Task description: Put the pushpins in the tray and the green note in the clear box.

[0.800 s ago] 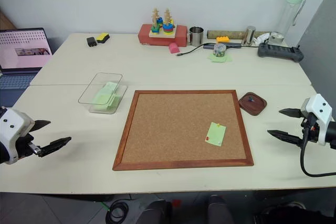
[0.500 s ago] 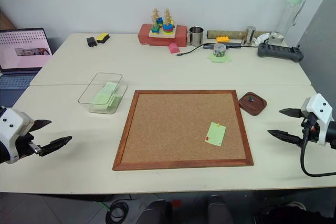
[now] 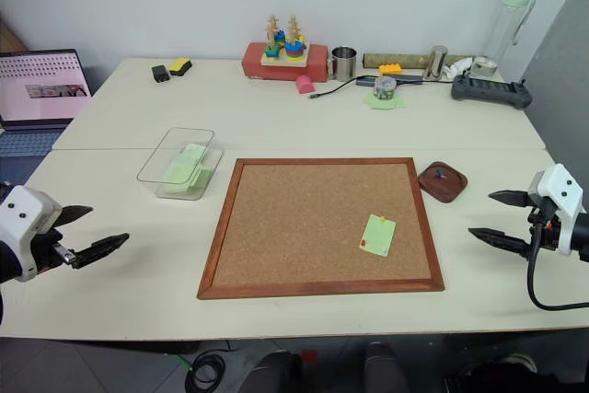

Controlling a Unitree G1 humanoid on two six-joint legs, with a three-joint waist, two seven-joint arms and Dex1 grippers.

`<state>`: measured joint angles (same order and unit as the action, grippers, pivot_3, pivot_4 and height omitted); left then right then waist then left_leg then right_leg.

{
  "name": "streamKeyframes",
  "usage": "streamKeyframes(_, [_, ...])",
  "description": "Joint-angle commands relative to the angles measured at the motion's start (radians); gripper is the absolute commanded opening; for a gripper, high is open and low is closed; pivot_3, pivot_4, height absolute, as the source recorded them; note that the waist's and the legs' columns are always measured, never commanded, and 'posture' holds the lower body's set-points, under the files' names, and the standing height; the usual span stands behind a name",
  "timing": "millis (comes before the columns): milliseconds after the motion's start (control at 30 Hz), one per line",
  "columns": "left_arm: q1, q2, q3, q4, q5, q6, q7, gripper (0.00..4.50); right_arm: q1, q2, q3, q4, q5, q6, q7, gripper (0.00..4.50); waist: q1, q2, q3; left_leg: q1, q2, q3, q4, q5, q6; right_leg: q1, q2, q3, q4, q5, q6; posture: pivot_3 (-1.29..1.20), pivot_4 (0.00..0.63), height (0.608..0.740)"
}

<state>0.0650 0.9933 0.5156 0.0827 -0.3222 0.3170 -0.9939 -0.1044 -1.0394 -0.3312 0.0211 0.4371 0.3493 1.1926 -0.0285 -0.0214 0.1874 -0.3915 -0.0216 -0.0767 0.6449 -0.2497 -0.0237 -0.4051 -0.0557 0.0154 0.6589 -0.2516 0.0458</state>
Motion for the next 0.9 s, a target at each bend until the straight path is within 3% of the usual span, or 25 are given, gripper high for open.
streamKeyframes(33, [-0.031, -0.007, 0.003, -0.035, -0.037, 0.005, -0.004, 4.49, -0.001, 0.000, -0.040, -0.039, 0.023, 0.002, -0.009, 4.46, 0.000, 0.000, 0.000, 0.000, 0.000, 0.000, 0.000, 0.000, 0.000, 0.000, 0.000, 0.000, 0.000, 0.000, 0.000, 0.00, 0.150, 0.740])
streamKeyframes(300, [-0.087, -0.016, -0.052, -0.077, -0.072, 0.026, -0.030, 4.49, 0.037, 0.004, -0.061, -0.096, 0.043, 0.020, -0.026, 4.46, 0.000, 0.000, 0.000, 0.000, 0.000, 0.000, 0.000, 0.000, 0.000, 0.000, 0.000, 0.000, 0.000, 0.000, 0.000, 0.00, 0.150, 0.740])
streamKeyframes(467, [-0.155, -0.033, -0.195, -0.205, -0.079, 0.056, -0.043, 3.25, 0.055, 0.037, -0.050, -0.186, 0.071, 0.055, -0.056, 4.50, 0.000, 0.000, 0.000, 0.000, 0.000, 0.000, 0.000, 0.000, 0.000, 0.000, 0.000, 0.000, 0.001, 0.000, 0.000, 0.00, 0.150, 0.740])
streamKeyframes(667, [-0.279, -0.117, -0.433, -0.285, -0.032, 0.047, -0.053, 2.15, 0.052, 0.084, -0.009, -0.278, 0.090, 0.095, -0.094, 4.50, 0.002, 0.000, 0.000, 0.000, -0.001, 0.000, 0.001, 0.000, 0.000, 0.001, 0.000, 0.001, 0.001, 0.001, 0.002, 0.00, 0.150, 0.740])
streamKeyframes(900, [-0.433, -0.352, -0.634, -0.176, 0.028, -0.007, -0.018, 0.77, -0.032, 0.168, 0.111, -0.274, 0.051, 0.083, -0.143, 4.50, 0.000, 0.000, 0.000, 0.000, -0.001, 0.001, 0.003, 0.000, 0.000, 0.001, 0.001, 0.002, 0.003, 0.001, 0.002, 0.00, 0.150, 0.740])
